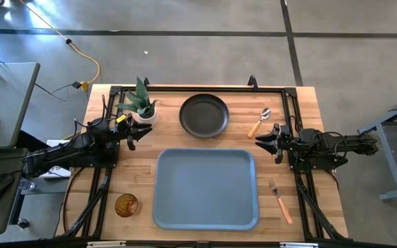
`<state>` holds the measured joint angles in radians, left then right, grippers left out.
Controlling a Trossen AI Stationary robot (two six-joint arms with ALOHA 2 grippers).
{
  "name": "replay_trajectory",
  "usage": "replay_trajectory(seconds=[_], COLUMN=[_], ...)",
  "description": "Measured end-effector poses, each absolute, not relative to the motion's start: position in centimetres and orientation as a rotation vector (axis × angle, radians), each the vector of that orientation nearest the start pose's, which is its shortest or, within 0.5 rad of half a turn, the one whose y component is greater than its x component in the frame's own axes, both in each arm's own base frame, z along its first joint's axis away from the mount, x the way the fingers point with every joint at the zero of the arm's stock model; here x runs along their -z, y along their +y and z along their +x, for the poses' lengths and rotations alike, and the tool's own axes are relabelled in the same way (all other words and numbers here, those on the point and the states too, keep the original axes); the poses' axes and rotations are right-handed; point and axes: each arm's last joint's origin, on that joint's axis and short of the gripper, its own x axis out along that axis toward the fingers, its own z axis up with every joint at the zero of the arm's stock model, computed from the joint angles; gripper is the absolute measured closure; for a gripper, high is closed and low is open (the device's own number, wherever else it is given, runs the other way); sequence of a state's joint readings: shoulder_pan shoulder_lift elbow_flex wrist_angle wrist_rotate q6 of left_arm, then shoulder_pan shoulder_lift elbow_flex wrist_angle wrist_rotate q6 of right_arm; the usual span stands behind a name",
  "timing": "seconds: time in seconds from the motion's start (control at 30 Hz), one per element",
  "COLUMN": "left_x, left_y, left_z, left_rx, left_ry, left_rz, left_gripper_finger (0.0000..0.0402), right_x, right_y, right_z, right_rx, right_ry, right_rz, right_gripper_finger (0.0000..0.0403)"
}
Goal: Pick and place plate/cup/fork/spoon on tray
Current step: Put the brown cup on the top left of the blue tray
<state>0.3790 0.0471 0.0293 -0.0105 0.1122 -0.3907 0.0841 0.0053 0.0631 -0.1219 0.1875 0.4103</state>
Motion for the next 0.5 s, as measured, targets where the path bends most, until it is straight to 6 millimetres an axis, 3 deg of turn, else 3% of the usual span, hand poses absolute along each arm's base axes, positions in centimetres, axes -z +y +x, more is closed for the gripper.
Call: replay_trajectory(seconds=[0.27,0.5], left_x=[-17.4,-20.0], left_y=[3.4,3.0], left_z=[9.3,8.9], left_rx=[-0.256,-0.171], left_ry=[-0.085,-0.221], left_rz=[-0.463,-0.41], left_gripper_finger=[0.0247,0.0242], right_x=[-17.3,-17.3], right_y=[0.2,0.2], right_z=[9.3,9.3], right_rx=[0.115,0.115], right_ry=[0.042,0.041], right_rz=[0.401,0.401], right_gripper_finger=[0.0286,0.0286])
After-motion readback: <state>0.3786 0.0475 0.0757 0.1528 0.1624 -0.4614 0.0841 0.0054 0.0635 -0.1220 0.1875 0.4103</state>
